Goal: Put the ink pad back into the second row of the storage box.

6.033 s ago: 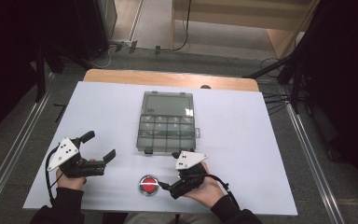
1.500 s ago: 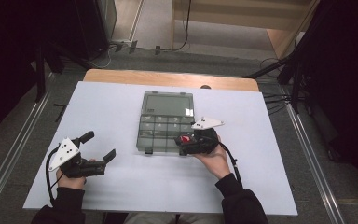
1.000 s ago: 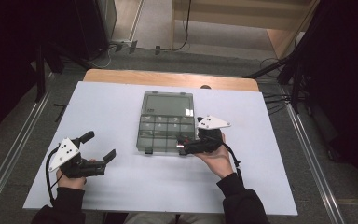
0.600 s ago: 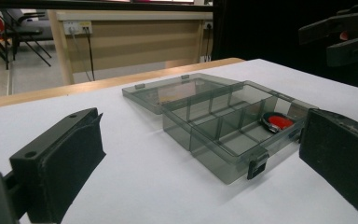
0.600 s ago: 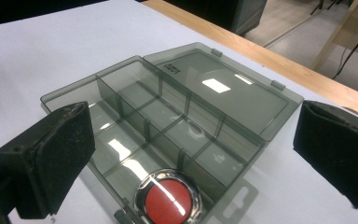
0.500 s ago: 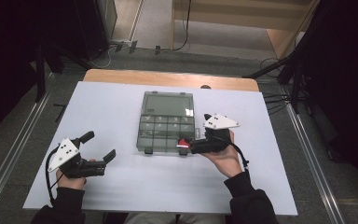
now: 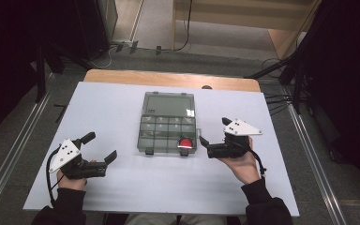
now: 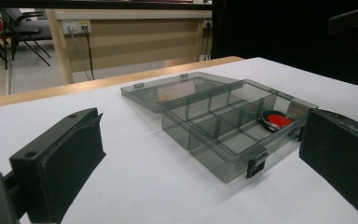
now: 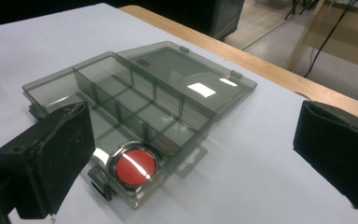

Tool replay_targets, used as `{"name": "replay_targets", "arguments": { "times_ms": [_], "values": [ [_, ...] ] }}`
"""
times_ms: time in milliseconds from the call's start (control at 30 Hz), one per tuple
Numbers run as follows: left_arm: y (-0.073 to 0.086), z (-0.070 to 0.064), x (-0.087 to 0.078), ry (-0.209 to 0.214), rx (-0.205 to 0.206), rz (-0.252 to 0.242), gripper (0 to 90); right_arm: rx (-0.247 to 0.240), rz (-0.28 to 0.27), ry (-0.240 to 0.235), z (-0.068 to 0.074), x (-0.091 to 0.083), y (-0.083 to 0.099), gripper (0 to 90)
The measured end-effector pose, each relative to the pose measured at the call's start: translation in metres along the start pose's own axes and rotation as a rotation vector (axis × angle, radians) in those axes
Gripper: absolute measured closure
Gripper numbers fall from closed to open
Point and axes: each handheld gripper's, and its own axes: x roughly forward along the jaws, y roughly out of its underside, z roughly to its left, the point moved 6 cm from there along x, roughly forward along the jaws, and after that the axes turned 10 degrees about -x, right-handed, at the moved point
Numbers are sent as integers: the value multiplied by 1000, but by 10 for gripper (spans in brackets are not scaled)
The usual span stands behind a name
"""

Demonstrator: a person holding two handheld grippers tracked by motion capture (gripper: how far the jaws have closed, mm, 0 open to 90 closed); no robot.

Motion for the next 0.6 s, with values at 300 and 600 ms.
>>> {"name": "replay_targets", "arguments": {
  "times_ms": [300, 600],
  "values": [
    [0, -1, -1, -1, 4, 6, 0, 7, 7, 38, -9, -19, 19, 0],
    [1, 0, -1, -2, 4, 7, 0, 22, -63, 69, -12, -34, 20, 0]
  ]
}}
